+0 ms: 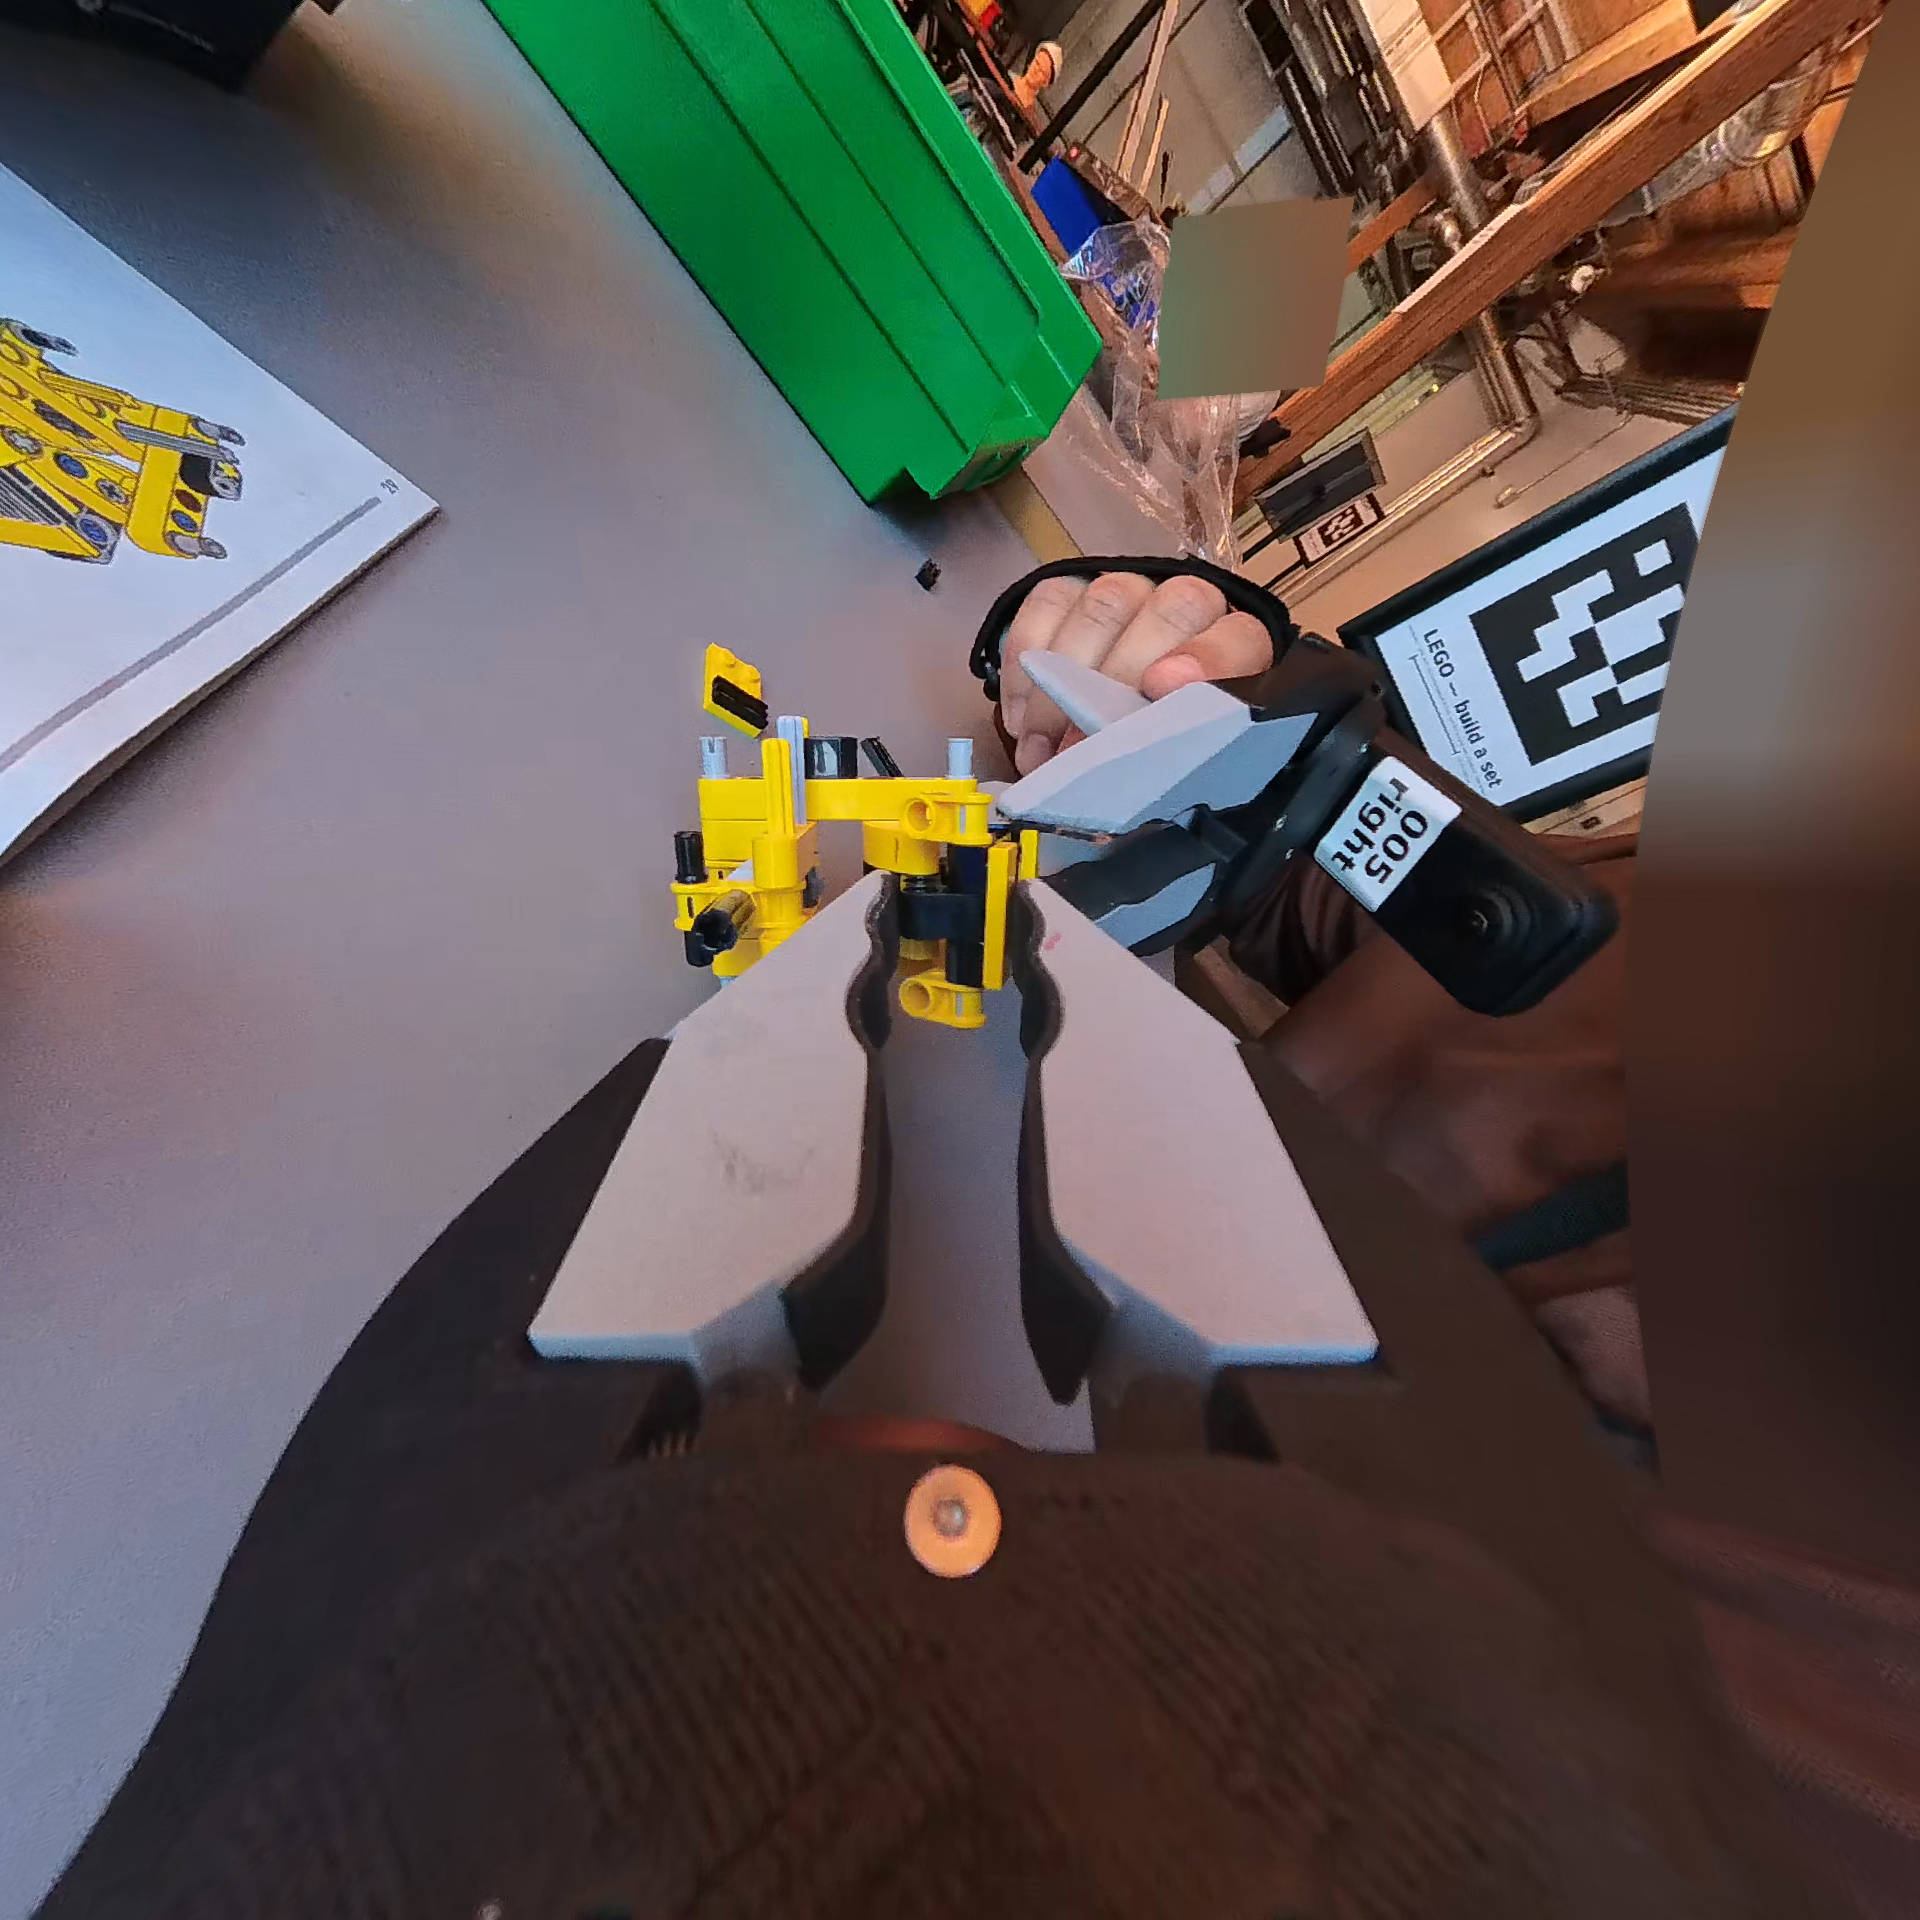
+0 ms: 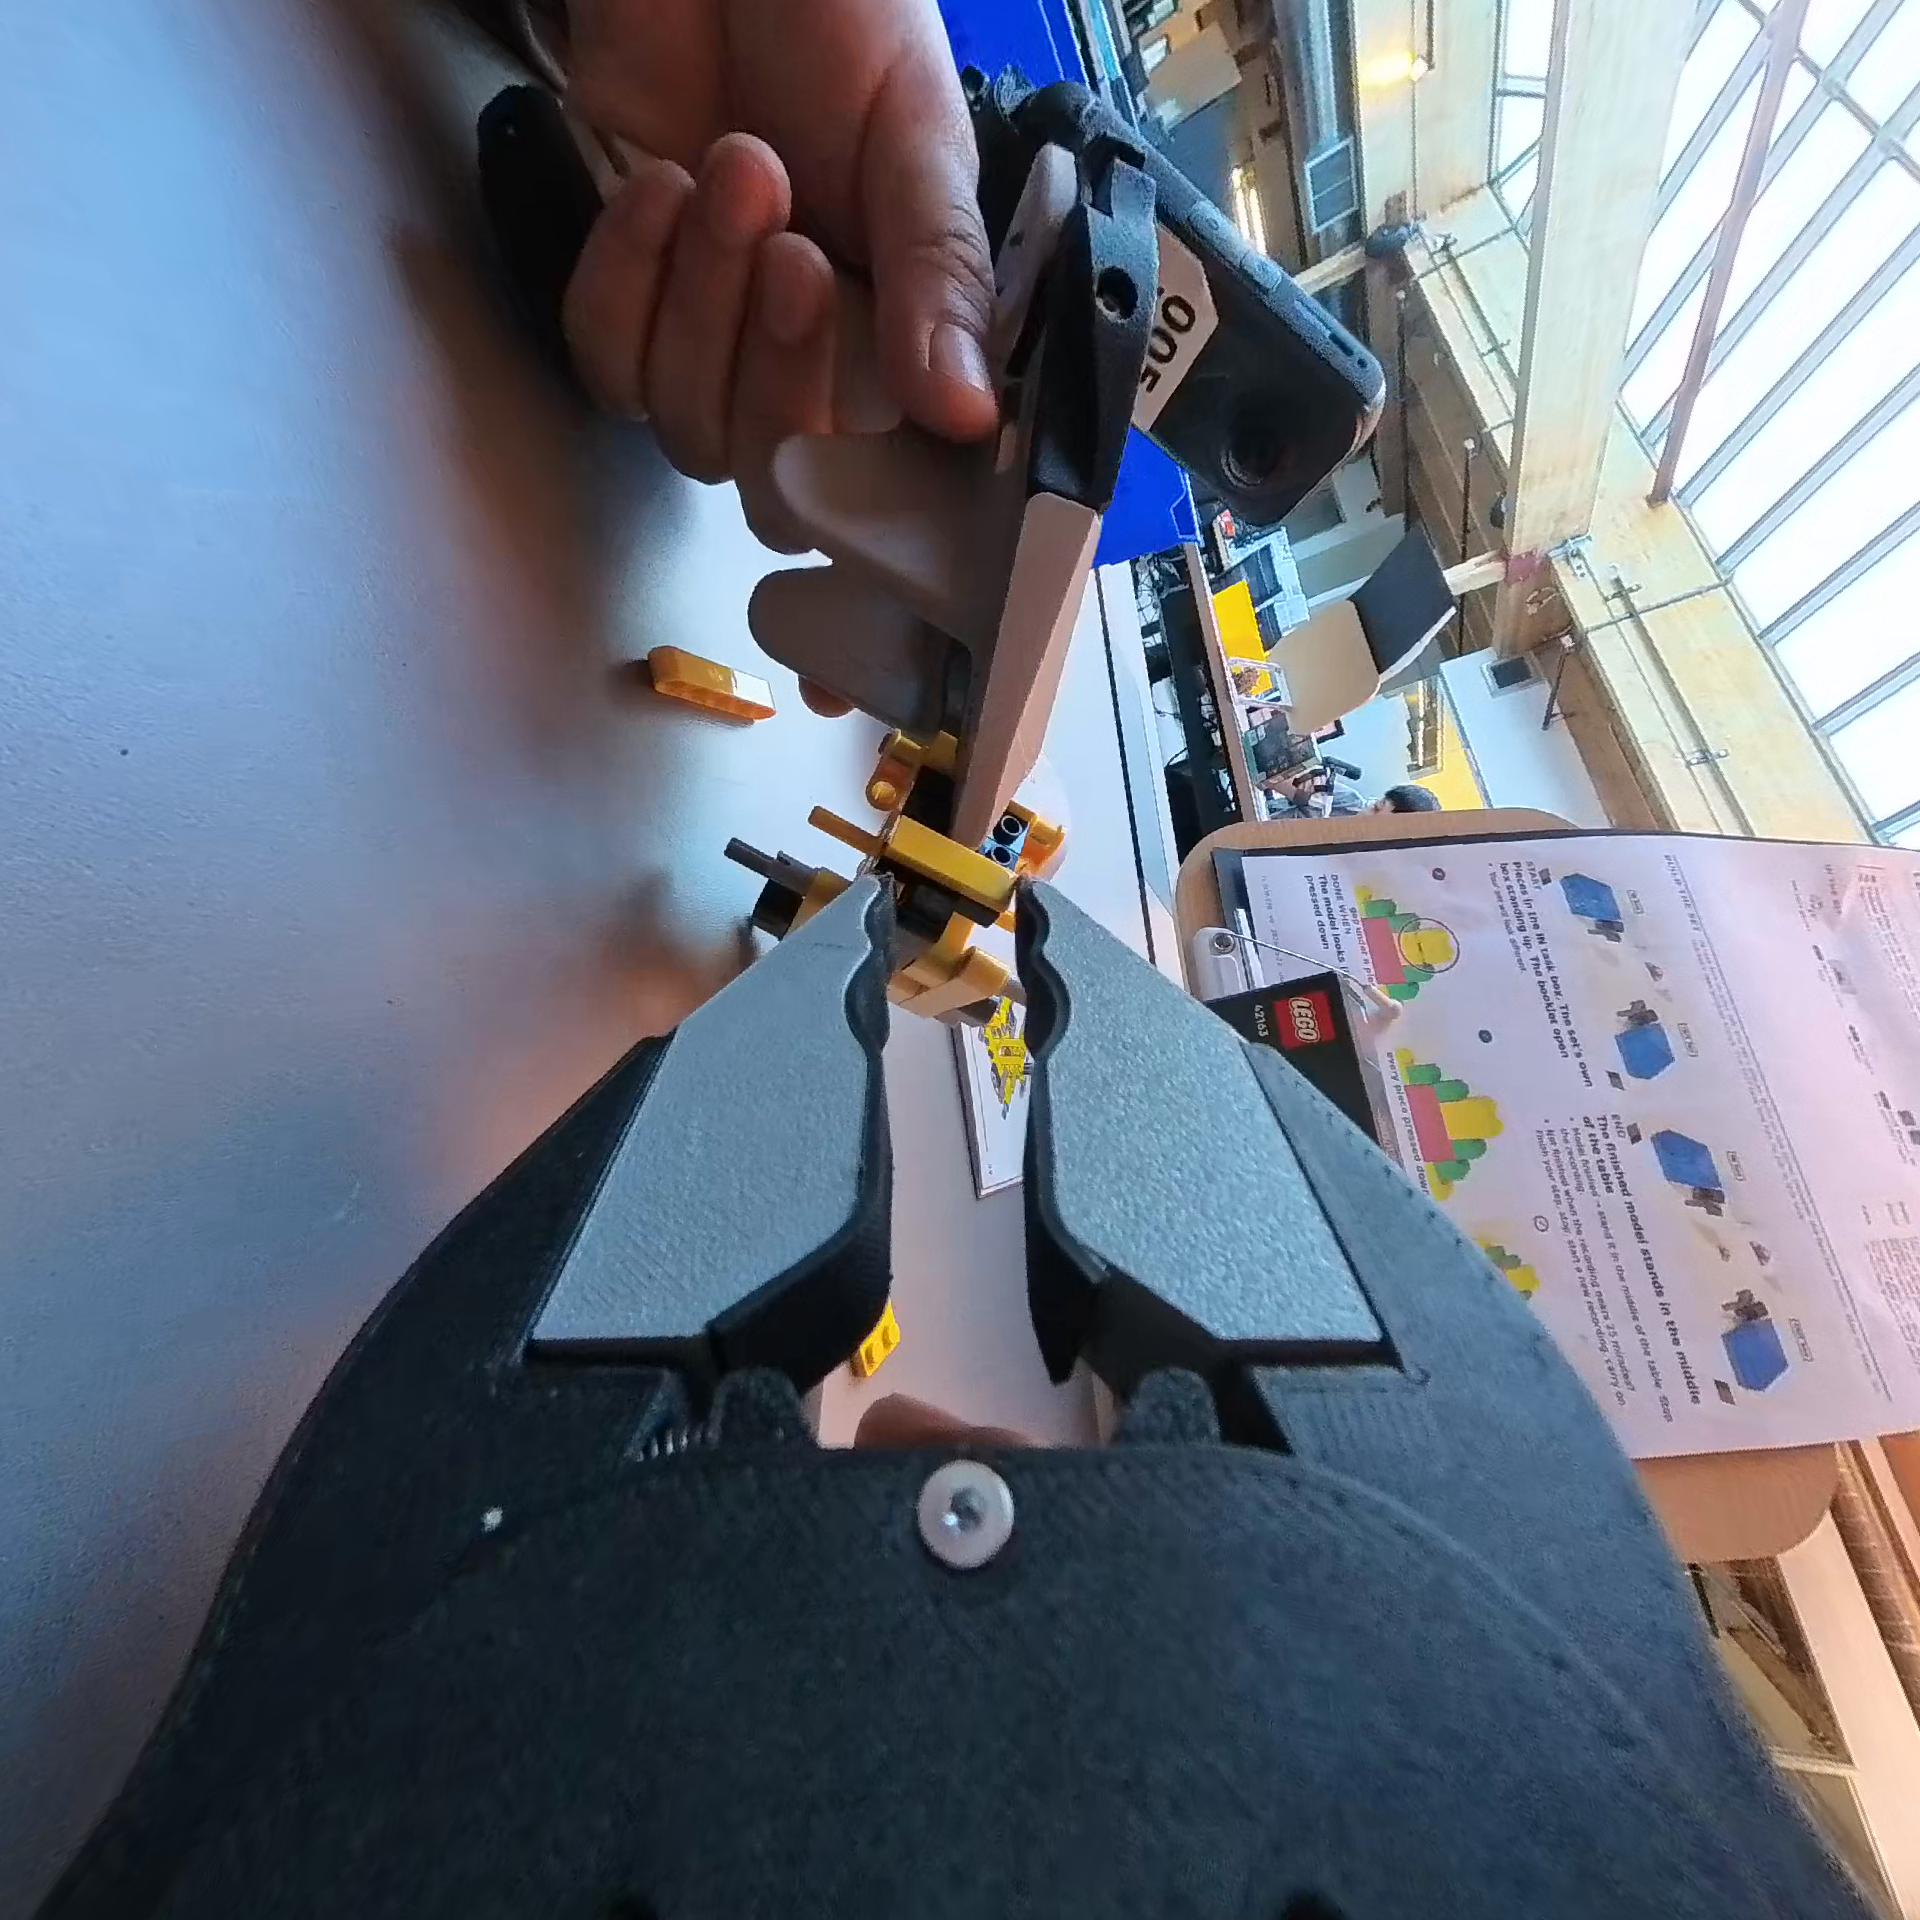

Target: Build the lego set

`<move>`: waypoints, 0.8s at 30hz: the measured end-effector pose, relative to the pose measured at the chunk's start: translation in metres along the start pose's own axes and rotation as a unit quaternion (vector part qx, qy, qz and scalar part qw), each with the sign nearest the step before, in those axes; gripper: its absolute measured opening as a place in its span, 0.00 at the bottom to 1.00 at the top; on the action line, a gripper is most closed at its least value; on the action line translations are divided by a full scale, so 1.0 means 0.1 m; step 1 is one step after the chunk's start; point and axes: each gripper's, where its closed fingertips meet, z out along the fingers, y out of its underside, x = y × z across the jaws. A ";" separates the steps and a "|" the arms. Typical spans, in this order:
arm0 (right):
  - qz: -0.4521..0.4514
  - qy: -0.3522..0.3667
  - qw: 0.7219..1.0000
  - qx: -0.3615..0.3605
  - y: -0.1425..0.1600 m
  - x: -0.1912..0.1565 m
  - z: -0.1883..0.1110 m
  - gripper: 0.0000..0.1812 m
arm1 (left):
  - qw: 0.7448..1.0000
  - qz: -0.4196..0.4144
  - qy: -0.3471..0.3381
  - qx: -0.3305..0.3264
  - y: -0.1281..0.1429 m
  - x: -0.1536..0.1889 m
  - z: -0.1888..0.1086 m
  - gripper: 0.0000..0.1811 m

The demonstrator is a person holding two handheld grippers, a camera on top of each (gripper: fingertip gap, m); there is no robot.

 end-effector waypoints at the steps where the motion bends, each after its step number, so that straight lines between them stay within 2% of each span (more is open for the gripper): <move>1: 0.000 0.000 1.000 0.000 0.00 0.00 0.00 0.10 | 1.000 -0.001 0.000 0.000 0.00 0.00 0.00 0.10; 24: 0.002 0.000 1.000 0.001 0.00 0.00 0.00 0.10 | 1.000 -0.002 0.000 0.001 0.00 0.00 0.00 0.10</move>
